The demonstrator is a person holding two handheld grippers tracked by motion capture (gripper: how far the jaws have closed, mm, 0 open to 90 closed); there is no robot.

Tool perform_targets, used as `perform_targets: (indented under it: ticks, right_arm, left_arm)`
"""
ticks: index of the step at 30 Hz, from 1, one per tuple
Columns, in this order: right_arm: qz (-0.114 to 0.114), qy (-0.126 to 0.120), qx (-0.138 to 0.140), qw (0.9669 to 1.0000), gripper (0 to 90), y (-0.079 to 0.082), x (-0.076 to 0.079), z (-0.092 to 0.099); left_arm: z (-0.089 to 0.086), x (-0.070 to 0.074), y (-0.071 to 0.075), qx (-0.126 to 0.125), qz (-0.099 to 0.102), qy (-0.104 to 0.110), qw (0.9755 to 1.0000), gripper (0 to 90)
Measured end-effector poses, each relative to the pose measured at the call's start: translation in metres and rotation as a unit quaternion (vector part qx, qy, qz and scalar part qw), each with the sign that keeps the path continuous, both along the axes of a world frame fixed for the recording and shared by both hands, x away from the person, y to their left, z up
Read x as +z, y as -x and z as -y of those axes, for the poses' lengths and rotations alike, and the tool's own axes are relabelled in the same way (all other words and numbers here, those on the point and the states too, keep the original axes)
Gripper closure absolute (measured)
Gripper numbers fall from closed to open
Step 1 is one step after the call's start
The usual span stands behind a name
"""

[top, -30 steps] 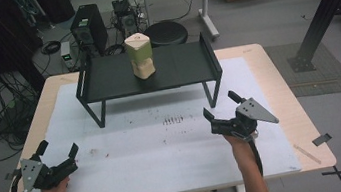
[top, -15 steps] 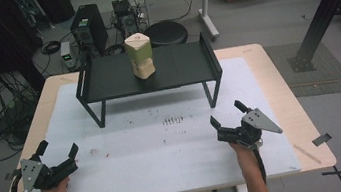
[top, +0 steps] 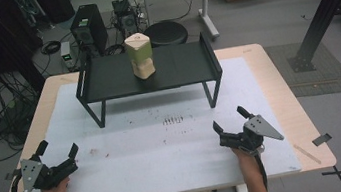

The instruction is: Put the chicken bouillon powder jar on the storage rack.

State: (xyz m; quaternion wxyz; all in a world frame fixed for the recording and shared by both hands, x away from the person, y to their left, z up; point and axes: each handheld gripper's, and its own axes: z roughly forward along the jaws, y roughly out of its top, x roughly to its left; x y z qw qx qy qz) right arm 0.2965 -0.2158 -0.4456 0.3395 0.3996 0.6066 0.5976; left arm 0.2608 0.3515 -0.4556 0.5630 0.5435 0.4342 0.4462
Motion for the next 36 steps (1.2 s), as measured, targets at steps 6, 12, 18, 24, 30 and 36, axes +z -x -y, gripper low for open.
perform_targets:
  ticks: [6, 12, 18, 24, 30, 36]
  right_arm:
    - [-0.002, 0.001, -0.003, 1.0, 0.0, 0.001, -0.005, 0.001]
    - [0.007, 0.006, -0.006, 0.9999, 0.0, 0.003, -0.007, 0.0]
    - [0.036, 0.01, -0.017, 0.9992, 0.7, 0.009, -0.009, -0.001]
    - [0.045, 0.008, -0.022, 0.9987, 0.7, 0.011, -0.01, -0.001]
    - [0.047, 0.01, -0.025, 0.9985, 0.7, 0.012, -0.01, -0.002]
    - [0.046, 0.011, -0.026, 0.9985, 0.7, 0.012, -0.01, -0.002]
  left_arm:
    - [0.0, 0.0, 0.0, 0.0, -0.001, -0.001, 1.0, 0.3]
    - [0.0, 0.0, 0.0, 0.001, -0.001, -0.002, 1.0, 0.3]
    - [0.0, 0.0, 0.0, 0.002, -0.001, -0.002, 1.0, 0.3]
    - [0.0, 0.0, 0.0, 0.003, 0.0, -0.001, 1.0, 0.3]
    - [0.0, 0.0, 0.0, 0.003, 0.0, 0.0, 1.0, 0.3]
    - [0.0, 0.0, 0.0, 0.003, 0.0, 0.001, 1.0, 0.3]
